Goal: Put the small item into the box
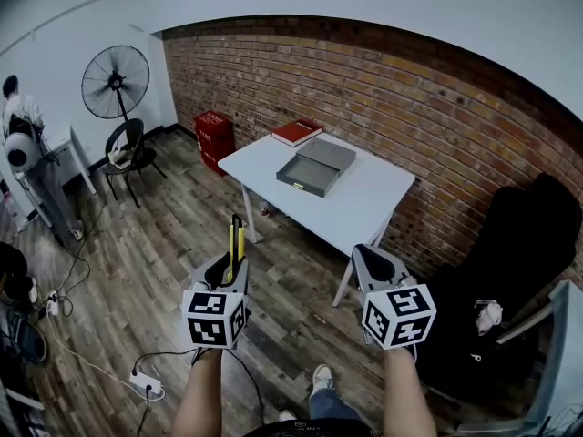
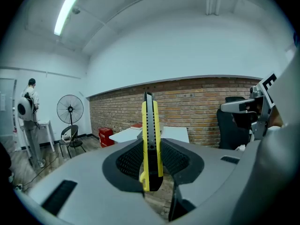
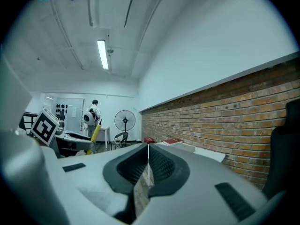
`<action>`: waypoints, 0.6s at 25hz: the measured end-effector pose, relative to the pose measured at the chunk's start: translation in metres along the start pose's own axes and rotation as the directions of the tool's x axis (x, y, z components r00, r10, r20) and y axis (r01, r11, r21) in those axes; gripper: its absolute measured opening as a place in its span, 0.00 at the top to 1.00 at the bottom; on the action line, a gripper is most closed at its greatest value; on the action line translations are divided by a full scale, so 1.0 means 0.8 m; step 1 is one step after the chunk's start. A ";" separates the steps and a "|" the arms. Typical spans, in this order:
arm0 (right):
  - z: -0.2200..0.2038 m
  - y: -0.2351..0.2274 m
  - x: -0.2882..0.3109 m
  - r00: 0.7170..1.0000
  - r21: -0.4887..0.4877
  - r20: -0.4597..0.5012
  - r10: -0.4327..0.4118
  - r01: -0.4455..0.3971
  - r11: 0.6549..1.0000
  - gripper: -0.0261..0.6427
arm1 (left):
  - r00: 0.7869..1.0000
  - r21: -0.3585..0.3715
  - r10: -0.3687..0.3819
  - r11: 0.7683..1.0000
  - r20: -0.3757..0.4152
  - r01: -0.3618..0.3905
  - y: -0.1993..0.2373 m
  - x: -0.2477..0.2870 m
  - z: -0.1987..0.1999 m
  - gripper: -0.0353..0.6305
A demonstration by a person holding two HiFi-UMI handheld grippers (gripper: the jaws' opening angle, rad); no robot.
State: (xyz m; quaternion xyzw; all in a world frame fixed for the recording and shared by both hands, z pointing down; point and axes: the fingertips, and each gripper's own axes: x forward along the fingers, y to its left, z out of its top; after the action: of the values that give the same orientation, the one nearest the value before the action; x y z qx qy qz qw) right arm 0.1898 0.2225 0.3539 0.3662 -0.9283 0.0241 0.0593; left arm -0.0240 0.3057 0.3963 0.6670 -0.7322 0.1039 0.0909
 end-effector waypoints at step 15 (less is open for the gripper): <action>0.001 -0.098 0.132 0.999 0.013 -0.004 0.035 -0.035 0.999 0.93 | 1.000 0.013 0.020 1.000 -0.020 -0.020 0.003 0.153 0.031 0.75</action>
State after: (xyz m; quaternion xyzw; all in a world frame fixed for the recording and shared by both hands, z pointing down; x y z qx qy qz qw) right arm 0.1668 0.0940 0.3662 0.3501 -0.9343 0.0318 0.0584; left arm -0.0381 0.1819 0.4055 0.6592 -0.7371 0.1161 0.0929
